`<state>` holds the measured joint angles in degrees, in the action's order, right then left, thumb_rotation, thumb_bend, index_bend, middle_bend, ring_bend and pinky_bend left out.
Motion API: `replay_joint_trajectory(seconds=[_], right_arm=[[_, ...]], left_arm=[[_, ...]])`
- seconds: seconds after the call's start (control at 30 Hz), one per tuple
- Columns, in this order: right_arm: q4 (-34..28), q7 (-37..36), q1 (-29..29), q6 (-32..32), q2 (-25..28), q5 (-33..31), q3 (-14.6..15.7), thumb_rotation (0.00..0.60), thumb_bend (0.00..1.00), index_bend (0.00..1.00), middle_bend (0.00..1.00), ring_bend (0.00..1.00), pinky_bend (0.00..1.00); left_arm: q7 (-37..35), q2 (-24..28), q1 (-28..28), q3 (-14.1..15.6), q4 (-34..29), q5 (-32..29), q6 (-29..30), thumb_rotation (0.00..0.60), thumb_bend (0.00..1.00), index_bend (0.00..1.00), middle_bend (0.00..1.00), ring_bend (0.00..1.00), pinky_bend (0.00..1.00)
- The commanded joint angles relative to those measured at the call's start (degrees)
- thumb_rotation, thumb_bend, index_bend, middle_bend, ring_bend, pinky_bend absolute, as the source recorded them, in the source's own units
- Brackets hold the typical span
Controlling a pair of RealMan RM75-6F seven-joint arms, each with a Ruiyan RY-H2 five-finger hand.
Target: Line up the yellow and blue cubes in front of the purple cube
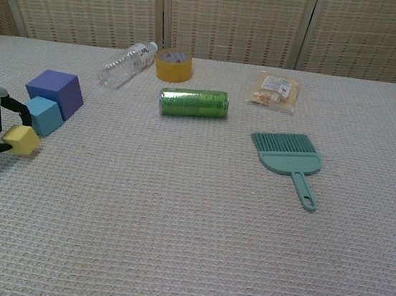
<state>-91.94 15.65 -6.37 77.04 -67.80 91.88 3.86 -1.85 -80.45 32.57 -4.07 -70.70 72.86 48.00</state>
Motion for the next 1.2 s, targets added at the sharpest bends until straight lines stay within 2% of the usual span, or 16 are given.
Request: replay_joint_trajectory(seconds=[0.03, 0.27, 0.47, 0.77, 0.97, 1.2], right_arm=[[-0.10, -0.22, 0.23, 0.47, 0.14, 0.21, 0.08, 0.600, 0.03, 0.00, 0.00, 0.00, 0.00], [-0.02, 0.29, 0.31, 0.51, -0.20, -0.13, -0.11, 0.600, 0.03, 0.00, 0.00, 0.00, 0.00], [-0.08, 0.90, 0.14, 0.04, -0.47, -0.32, -0.11, 0.600, 0.03, 0.00, 0.00, 0.00, 0.00], [-0.25, 0.58, 0.38, 0.64, -0.18, 0.08, 0.05, 0.600, 0.03, 0.00, 0.00, 0.00, 0.00], [-0.29, 0.45, 0.43, 0.72, -0.08, 0.12, 0.07, 0.600, 0.03, 0.00, 0.00, 0.00, 0.00], [-0.39, -0.17, 0.49, 0.99, 0.36, 0.76, 0.35, 0.600, 0.03, 0.00, 0.00, 0.00, 0.00]], left_arm=[[-0.14, -0.58, 0.23, -0.06, 1.58, -0.65, -0.82, 0.600, 0.38, 0.52, 1.00, 1.00, 1.00], [-1.57, -1.71, 0.65, -0.18, 4.59, -0.81, -2.00, 0.600, 0.38, 0.51, 1.00, 1.00, 1.00], [-2.21, -1.55, 0.63, 0.01, 4.51, 0.31, -1.30, 0.600, 0.38, 0.42, 1.00, 1.00, 1.00], [-1.86, -1.83, 0.62, 0.09, 5.09, 0.06, -1.46, 0.600, 0.37, 0.34, 1.00, 1.00, 1.00], [-1.26, -1.80, 0.30, -0.01, 4.78, 0.12, -0.39, 0.600, 0.37, 0.34, 1.00, 1.00, 1.00], [1.88, 0.33, -1.63, 0.50, 0.55, 0.10, 3.25, 0.600, 0.37, 0.39, 1.00, 1.00, 1.00]])
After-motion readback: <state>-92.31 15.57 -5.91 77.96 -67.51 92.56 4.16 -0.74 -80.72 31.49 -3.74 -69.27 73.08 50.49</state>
